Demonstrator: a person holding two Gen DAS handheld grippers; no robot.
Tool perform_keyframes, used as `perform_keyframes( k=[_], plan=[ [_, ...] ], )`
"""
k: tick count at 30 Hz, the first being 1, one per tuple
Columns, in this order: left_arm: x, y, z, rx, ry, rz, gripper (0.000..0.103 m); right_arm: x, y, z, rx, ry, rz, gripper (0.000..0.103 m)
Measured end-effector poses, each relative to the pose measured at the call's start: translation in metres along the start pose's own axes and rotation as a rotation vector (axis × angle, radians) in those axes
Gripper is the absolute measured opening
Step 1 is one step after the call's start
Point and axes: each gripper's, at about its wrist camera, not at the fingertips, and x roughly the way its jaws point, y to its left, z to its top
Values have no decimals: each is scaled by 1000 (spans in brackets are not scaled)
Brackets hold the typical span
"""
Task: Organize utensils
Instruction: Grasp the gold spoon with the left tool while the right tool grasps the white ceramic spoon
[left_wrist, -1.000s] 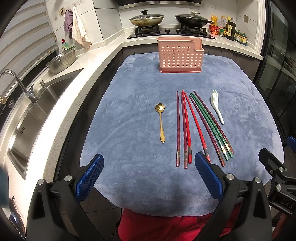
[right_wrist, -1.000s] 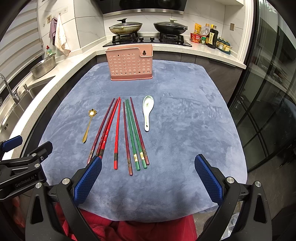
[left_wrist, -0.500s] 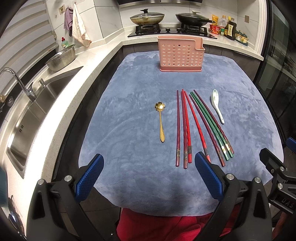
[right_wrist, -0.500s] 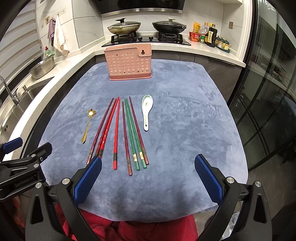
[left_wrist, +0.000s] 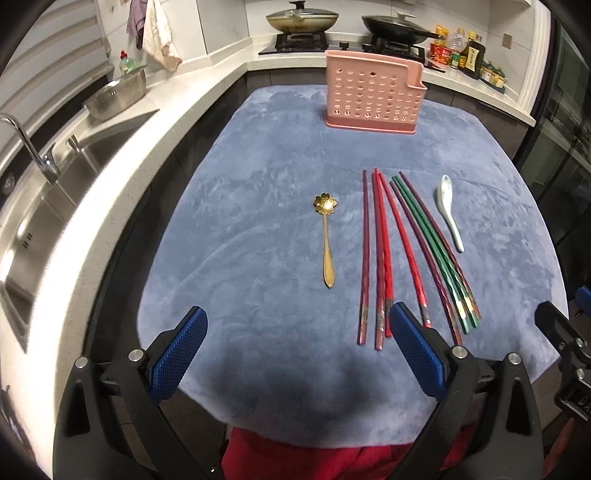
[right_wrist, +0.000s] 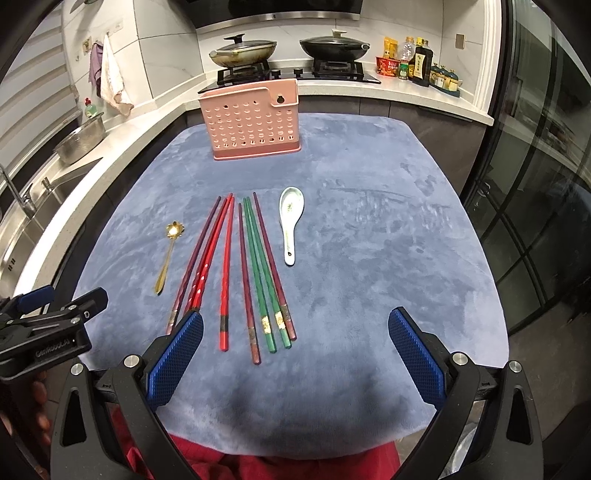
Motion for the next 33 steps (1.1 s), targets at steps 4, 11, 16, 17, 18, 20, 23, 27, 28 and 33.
perform_keyframes(
  k=[4, 11, 16, 17, 18, 20, 23, 27, 28, 33],
  plan=[
    [26, 3, 6, -16, 14, -1, 94, 16, -3, 5, 7, 13, 3, 96],
    [79, 10, 11, -75, 91, -72, 76, 46, -8, 17, 15, 21, 16, 96],
    [99, 15, 13, -98, 121, -112, 63, 67, -8, 26, 15, 27, 34, 96],
    [101, 15, 14, -104, 128, -121, 61, 73, -8, 29, 14, 32, 41, 96],
    [104, 15, 14, -112, 137, -130, 60, 77, -9, 31, 16, 39, 46, 93],
    [108, 15, 17, -118, 141, -150, 58, 88, -10, 35, 23, 57, 65, 87],
    [111, 11, 20, -112, 143, -165, 56, 103, -11, 43, 35, 77, 83, 80],
    [120, 9, 22, -103, 163, -155, 46, 121, -11, 52, 46, 98, 107, 66],
    [121, 9, 23, -105, 163, -153, 46, 126, -10, 54, 44, 104, 108, 64],
    [121, 10, 25, -99, 169, -153, 33, 144, -7, 60, 32, 126, 122, 44]
  ],
)
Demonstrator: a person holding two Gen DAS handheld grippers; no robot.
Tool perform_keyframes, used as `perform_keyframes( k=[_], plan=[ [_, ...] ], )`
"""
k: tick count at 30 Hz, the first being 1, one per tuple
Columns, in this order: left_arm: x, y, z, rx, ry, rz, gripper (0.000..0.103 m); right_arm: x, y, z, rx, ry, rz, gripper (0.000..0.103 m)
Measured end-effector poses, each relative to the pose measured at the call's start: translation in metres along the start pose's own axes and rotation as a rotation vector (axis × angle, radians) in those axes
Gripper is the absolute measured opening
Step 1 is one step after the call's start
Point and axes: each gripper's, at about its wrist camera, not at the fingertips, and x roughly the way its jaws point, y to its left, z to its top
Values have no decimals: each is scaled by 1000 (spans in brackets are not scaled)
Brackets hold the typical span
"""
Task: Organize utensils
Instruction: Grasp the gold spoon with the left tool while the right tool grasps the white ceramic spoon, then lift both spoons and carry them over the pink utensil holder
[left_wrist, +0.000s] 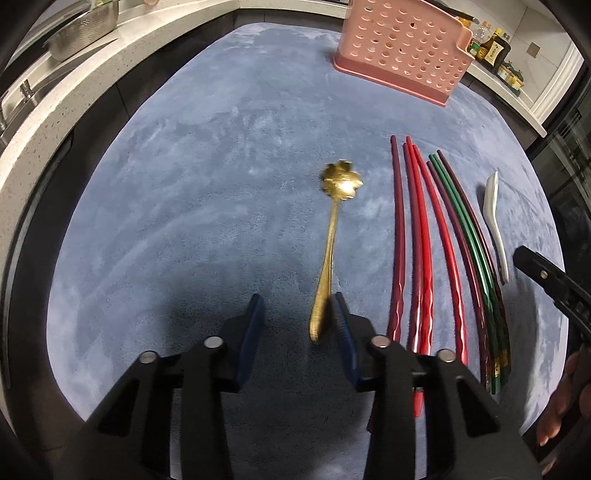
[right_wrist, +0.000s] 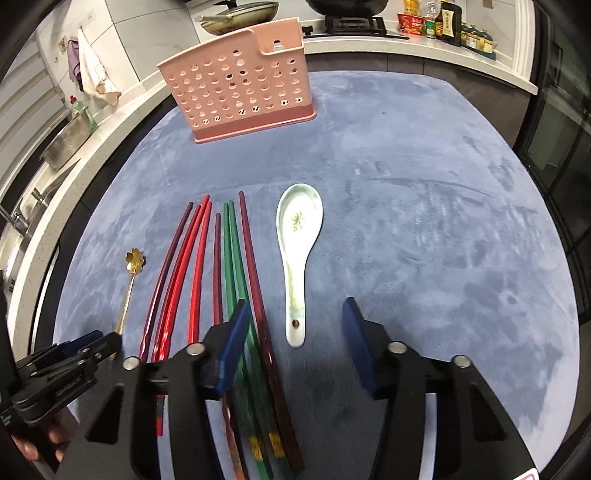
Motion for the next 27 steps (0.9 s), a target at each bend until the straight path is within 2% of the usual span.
perform_keyframes(
  k=[6, 10, 13, 20, 27],
  plan=[
    [0, 1, 1, 12, 5, 3, 28, 23, -5, 2, 5, 49, -2, 21],
    [0, 1, 0, 21, 6, 0, 25, 27, -6, 1, -1, 53, 4, 19],
    [-1, 1, -1, 21, 8, -18, 13, 28, -7, 1, -15, 55, 1, 14],
    [-3, -1, 0, 17, 15, -55, 7, 27, -8, 1, -26, 63, 14, 13],
    [-19, -6, 6, 25, -8, -57, 1, 11, -9, 3, -26, 50, 35, 11]
  ],
)
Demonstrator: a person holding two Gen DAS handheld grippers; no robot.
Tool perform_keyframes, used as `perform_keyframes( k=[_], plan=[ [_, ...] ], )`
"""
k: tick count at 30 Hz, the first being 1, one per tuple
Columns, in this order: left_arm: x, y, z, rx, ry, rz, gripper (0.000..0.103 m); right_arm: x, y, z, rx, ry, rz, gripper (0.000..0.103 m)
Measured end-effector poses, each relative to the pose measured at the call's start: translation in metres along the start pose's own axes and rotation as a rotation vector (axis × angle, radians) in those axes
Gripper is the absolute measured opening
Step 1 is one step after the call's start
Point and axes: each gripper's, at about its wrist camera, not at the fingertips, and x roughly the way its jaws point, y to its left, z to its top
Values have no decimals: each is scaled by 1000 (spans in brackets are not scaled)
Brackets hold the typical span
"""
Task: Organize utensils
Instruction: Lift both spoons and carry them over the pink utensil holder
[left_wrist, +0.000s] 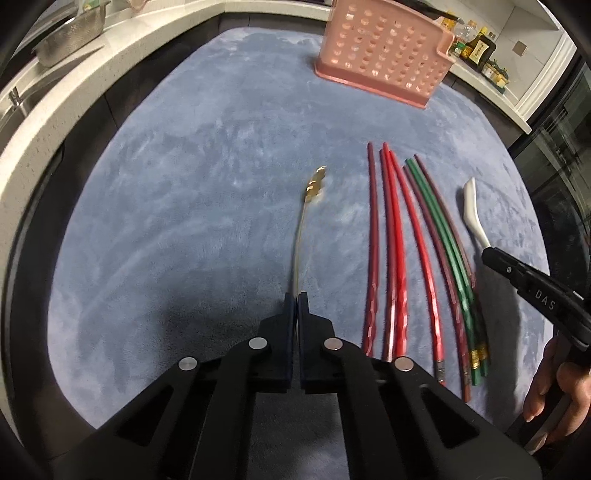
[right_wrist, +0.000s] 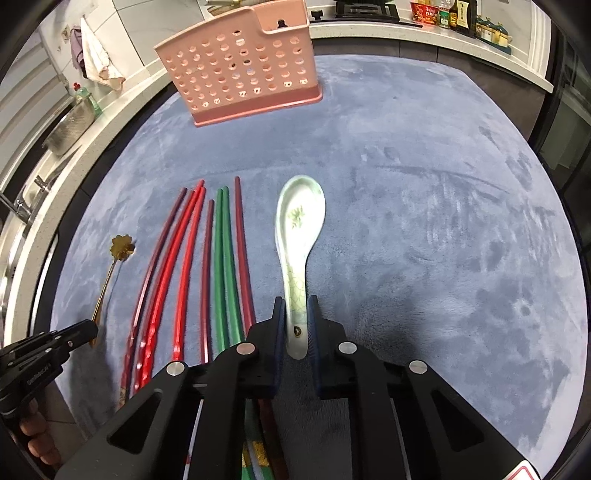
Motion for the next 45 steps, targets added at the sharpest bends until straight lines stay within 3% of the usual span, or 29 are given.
perform_keyframes(
  k=[20, 25, 31, 36, 40, 45],
  plan=[
    [-84, -11, 71, 20, -212, -5, 1, -67, 5, 51, 17, -131, 53, 6],
    [-107, -18, 108, 53, -254, -7, 1, -80, 3, 75, 37, -173, 90, 6],
    [-145, -38, 162, 137, -369, -2, 1, -101, 2, 125, 43, -269, 131, 6],
    [-154, -62, 206, 207, -433, 17, 1, -111, 8, 181, 14, -376, 136, 6],
    [-138, -74, 240, 224, -422, 25, 1, -108, 8, 222, 28, -423, 152, 6],
    [-106, -77, 257, 224, -346, 21, 1, -91, 11, 258, 35, -449, 157, 6]
  ],
)
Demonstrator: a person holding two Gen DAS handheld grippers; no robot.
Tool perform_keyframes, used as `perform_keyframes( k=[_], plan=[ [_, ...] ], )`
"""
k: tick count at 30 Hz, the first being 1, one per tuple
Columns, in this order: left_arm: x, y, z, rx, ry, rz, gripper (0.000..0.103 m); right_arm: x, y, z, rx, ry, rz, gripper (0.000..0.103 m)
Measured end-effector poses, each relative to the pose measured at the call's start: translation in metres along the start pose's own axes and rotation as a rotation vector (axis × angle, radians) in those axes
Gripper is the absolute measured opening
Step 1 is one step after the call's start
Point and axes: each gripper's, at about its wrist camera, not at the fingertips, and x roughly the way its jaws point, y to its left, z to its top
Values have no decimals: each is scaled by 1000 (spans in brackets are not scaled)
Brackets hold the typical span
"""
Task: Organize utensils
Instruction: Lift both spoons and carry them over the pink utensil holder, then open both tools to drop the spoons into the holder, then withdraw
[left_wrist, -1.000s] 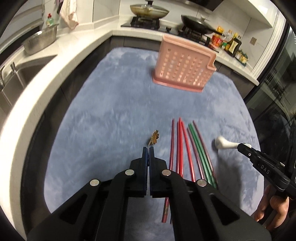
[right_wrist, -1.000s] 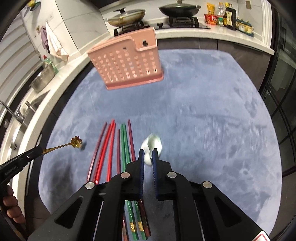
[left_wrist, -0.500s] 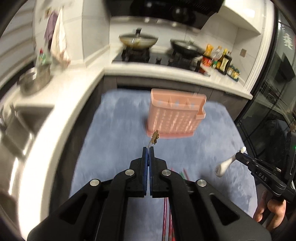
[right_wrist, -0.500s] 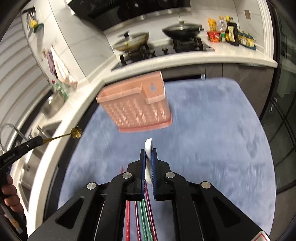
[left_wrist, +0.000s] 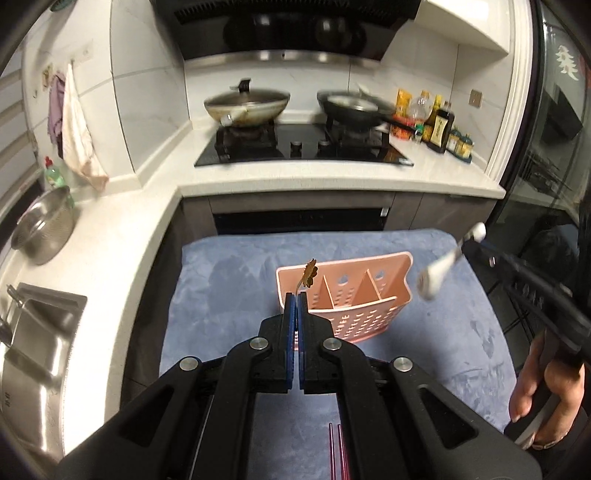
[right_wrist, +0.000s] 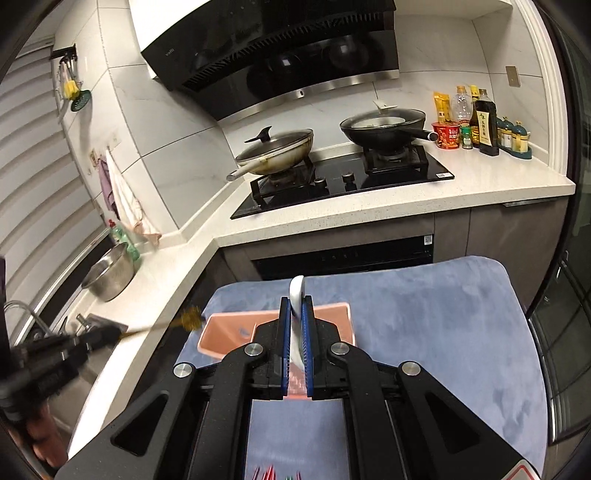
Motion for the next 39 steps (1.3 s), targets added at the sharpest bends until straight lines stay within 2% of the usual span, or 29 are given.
perform_keyframes(
  k=[8, 12, 17, 19, 21, 22, 23, 27, 31, 39],
  plan=[
    [50, 9, -3, -30, 83, 19, 1, 55, -8, -8, 34, 61, 11, 6],
    [67, 11, -4, -53, 101, 13, 1, 75, -14, -18, 35, 103, -13, 6],
    [75, 14, -1, -72, 86, 18, 4, 83, -24, -26, 43, 126, -36, 8],
    [75, 13, 0, -73, 73, 29, 6, 79, -25, -26, 44, 109, -47, 12],
    [71, 13, 1, -78, 56, 44, 23, 75, -25, -25, 38, 100, -53, 12],
    [68, 13, 1, -81, 42, 51, 35, 72, -25, -24, 36, 95, -54, 12],
    [65, 14, 1, -83, 32, 58, 40, 70, -26, -23, 36, 93, -53, 12],
    [45, 14, -1, -81, -14, 84, 44, 52, -24, -25, 22, 76, -53, 13],
    [23, 15, -16, -95, -41, 101, 50, 24, -23, -38, 22, 68, -48, 27],
    [-5, 19, -82, -137, -8, 107, 50, -33, -18, -98, -30, 117, -77, 29]
  ],
)
